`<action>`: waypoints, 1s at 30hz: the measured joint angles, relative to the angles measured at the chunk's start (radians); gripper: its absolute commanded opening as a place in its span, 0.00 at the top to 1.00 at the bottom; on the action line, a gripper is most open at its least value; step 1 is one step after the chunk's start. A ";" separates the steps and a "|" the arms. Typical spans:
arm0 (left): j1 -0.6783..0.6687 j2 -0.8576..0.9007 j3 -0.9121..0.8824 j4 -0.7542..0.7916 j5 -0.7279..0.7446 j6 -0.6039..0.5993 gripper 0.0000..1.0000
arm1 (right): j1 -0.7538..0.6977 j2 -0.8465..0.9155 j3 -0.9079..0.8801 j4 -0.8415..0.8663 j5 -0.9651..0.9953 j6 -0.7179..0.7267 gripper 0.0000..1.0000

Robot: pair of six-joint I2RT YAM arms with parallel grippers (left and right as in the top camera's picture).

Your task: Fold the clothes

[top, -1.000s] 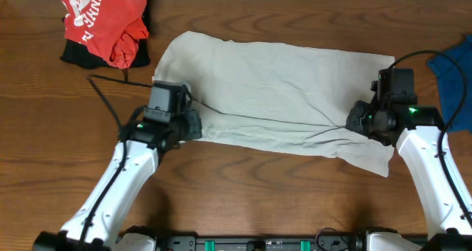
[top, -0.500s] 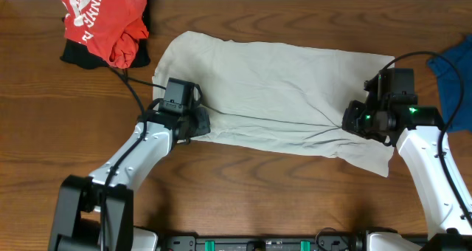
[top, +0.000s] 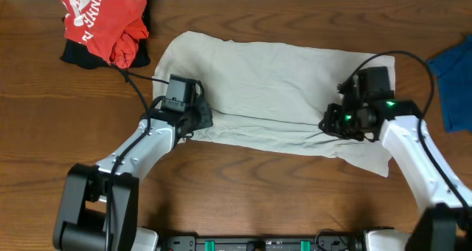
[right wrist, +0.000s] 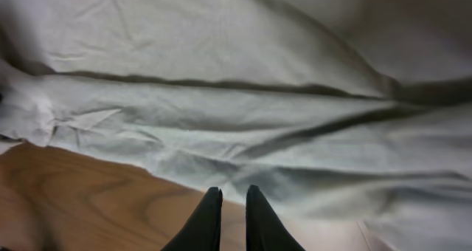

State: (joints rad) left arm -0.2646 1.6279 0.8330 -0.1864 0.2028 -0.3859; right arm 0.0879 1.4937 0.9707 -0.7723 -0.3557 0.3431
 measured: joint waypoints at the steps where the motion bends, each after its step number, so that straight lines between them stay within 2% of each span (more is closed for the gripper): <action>1: 0.000 0.006 0.000 0.004 0.000 0.000 0.81 | 0.004 0.021 0.000 0.013 -0.005 0.000 0.89; 15: 0.003 0.082 0.000 0.016 -0.002 0.000 0.81 | 0.051 0.251 -0.003 0.066 -0.062 0.002 0.89; 21: 0.037 0.084 0.000 0.016 -0.040 0.002 0.81 | 0.051 0.281 -0.004 0.044 0.026 0.027 0.83; 30: 0.144 0.083 0.002 0.021 -0.037 0.060 0.81 | 0.051 0.279 -0.002 -0.007 0.108 0.064 0.80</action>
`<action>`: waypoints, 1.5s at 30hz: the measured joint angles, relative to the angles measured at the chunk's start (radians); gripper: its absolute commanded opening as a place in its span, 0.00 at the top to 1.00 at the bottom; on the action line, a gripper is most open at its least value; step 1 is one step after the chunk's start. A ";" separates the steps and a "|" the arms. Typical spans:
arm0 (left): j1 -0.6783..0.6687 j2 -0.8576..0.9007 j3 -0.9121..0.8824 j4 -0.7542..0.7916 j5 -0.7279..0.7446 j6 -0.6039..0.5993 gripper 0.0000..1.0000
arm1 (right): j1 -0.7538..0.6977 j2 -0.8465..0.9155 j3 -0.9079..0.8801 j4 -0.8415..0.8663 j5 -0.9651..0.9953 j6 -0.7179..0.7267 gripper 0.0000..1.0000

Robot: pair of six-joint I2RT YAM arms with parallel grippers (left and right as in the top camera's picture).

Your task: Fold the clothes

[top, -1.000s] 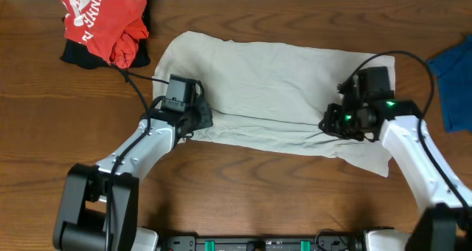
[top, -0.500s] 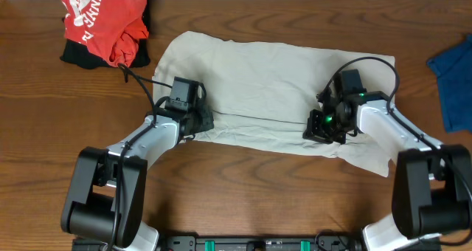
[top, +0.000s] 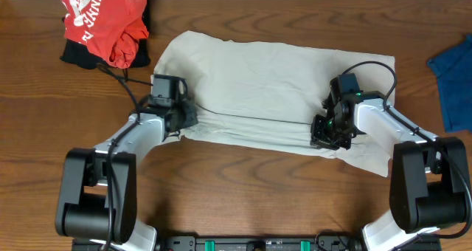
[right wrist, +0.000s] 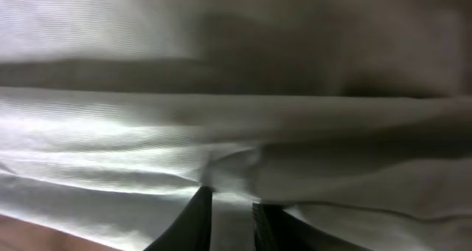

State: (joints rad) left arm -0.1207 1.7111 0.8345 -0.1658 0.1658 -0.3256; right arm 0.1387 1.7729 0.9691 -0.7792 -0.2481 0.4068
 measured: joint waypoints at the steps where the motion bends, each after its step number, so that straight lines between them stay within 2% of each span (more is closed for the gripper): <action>1: 0.009 0.000 0.001 0.000 0.005 0.009 0.81 | -0.001 0.000 0.000 -0.007 0.011 0.005 0.80; 9: 0.079 0.000 0.005 -0.009 -0.009 0.045 0.81 | -0.050 -0.001 0.004 -0.053 0.076 0.031 0.81; 15: 0.081 0.000 0.005 -0.025 -0.021 0.047 0.81 | -0.064 -0.001 0.005 -0.065 0.104 0.034 0.83; 21: 0.081 -0.003 0.006 -0.044 -0.023 0.051 0.81 | -0.066 -0.001 0.009 -0.098 0.158 0.040 0.82; 27: 0.080 -0.004 0.006 -0.054 -0.023 0.054 0.81 | -0.072 -0.001 0.010 -0.195 0.349 0.114 0.76; 32: 0.080 -0.004 0.008 -0.059 -0.029 0.058 0.81 | -0.091 0.000 0.010 -0.209 0.456 0.145 0.72; 45: 0.080 -0.006 0.012 -0.085 -0.110 0.061 0.82 | -0.203 0.001 0.031 -0.209 0.523 0.147 0.72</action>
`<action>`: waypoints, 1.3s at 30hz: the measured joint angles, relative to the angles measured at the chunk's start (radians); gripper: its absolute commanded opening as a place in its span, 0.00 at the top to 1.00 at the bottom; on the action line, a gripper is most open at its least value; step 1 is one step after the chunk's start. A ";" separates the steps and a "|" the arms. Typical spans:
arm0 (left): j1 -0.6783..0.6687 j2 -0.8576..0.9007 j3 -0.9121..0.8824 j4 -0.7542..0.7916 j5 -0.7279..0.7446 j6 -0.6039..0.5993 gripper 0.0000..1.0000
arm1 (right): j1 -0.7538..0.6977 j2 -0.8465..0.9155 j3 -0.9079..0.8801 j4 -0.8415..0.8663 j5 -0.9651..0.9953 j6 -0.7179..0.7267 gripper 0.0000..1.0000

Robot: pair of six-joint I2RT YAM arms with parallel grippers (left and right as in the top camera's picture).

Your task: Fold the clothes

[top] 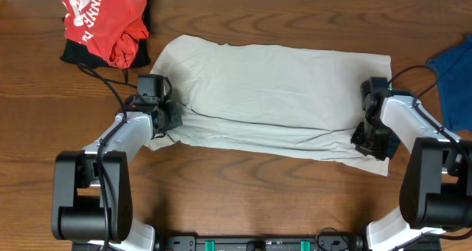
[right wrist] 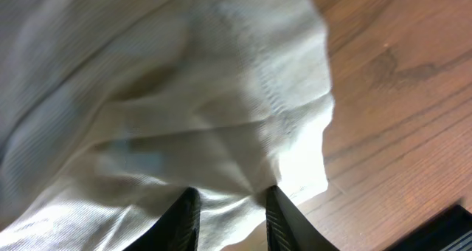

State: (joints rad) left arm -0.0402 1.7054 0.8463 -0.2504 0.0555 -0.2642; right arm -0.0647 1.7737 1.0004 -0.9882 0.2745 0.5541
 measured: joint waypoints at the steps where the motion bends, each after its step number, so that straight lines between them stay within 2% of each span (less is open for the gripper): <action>1: 0.000 0.000 0.000 0.000 -0.002 0.000 0.81 | -0.001 0.000 0.000 0.004 0.002 -0.001 0.72; 10: 0.000 0.000 0.000 -0.001 -0.018 0.000 0.81 | -0.047 0.000 0.000 0.041 0.030 -0.006 0.73; 17: 0.000 0.000 0.000 -0.002 -0.021 0.000 0.82 | -0.098 0.000 0.000 0.075 0.018 -0.021 0.88; 29: 0.000 0.000 0.000 -0.004 -0.037 0.000 0.81 | -0.217 0.000 0.001 0.152 -0.019 -0.048 0.98; 34: 0.000 0.000 0.000 -0.005 -0.038 0.000 0.81 | -0.305 0.000 0.002 0.146 -0.014 -0.061 0.99; 39: 0.000 -0.002 0.000 -0.011 -0.041 0.000 0.81 | -0.319 0.000 0.039 0.083 -0.020 -0.069 0.99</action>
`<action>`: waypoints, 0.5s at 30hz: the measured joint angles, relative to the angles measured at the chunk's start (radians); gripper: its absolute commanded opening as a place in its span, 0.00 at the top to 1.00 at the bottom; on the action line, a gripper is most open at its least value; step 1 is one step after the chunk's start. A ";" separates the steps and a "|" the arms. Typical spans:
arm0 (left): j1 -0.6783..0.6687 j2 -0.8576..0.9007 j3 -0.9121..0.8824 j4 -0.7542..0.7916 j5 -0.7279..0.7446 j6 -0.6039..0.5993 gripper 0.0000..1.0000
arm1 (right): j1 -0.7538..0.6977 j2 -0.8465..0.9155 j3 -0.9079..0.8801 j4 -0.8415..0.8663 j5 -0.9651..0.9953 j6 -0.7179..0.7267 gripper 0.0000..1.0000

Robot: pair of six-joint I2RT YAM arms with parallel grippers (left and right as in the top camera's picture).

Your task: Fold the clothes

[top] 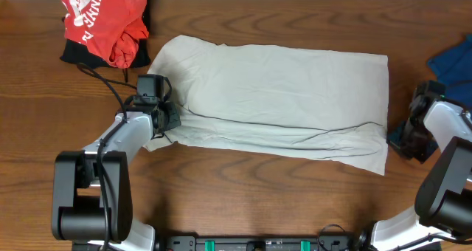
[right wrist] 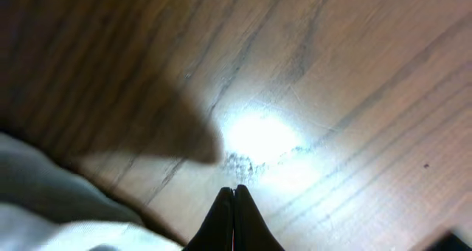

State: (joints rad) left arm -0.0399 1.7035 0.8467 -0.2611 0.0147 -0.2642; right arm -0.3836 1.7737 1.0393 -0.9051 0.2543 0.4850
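A pale grey garment (top: 280,96) lies spread flat across the middle of the wooden table, with a fold line running along its near half. My left gripper (top: 168,118) rests on the garment's left edge; its fingers are hidden under the wrist. My right gripper (top: 398,138) sits just off the garment's right edge. In the right wrist view that gripper (right wrist: 234,189) is shut with nothing in it, over bare wood. The garment's edge (right wrist: 44,207) shows at the lower left there.
A red printed shirt on black clothing (top: 103,22) is piled at the back left corner. A blue garment (top: 453,77) lies at the right edge of the table (top: 243,199). The left arm's cable trails toward the pile.
My right gripper was open on the garment's right near corner. Now it is shut and empty over bare wood to the right. The garment's right edge lies straighter. The left arm has not moved.
Both grippers stood on the garment's near fold, well in from its ends. Then each was farther out along the fold, and the cloth reached wider and flatter. By now the right gripper is off the cloth, while the left stays at the left edge.
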 measured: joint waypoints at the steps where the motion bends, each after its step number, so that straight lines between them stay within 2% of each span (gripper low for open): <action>1: 0.000 -0.002 0.000 -0.002 -0.001 0.000 0.81 | 0.000 -0.001 0.018 -0.023 -0.007 0.000 0.99; 6: 0.001 -0.028 0.000 -0.014 -0.009 0.000 0.81 | 0.004 -0.071 0.106 -0.111 -0.094 -0.029 0.99; 11: 0.001 -0.048 0.000 -0.014 -0.019 0.000 0.81 | 0.058 -0.250 0.143 -0.115 -0.352 -0.169 0.95; 15: 0.001 -0.048 0.000 -0.015 -0.018 0.000 0.81 | 0.164 -0.316 0.149 -0.128 -0.518 -0.271 0.99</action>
State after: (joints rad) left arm -0.0391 1.6550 0.8467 -0.2764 -0.0036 -0.2646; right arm -0.2195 1.4574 1.1885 -1.0328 -0.2638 0.2142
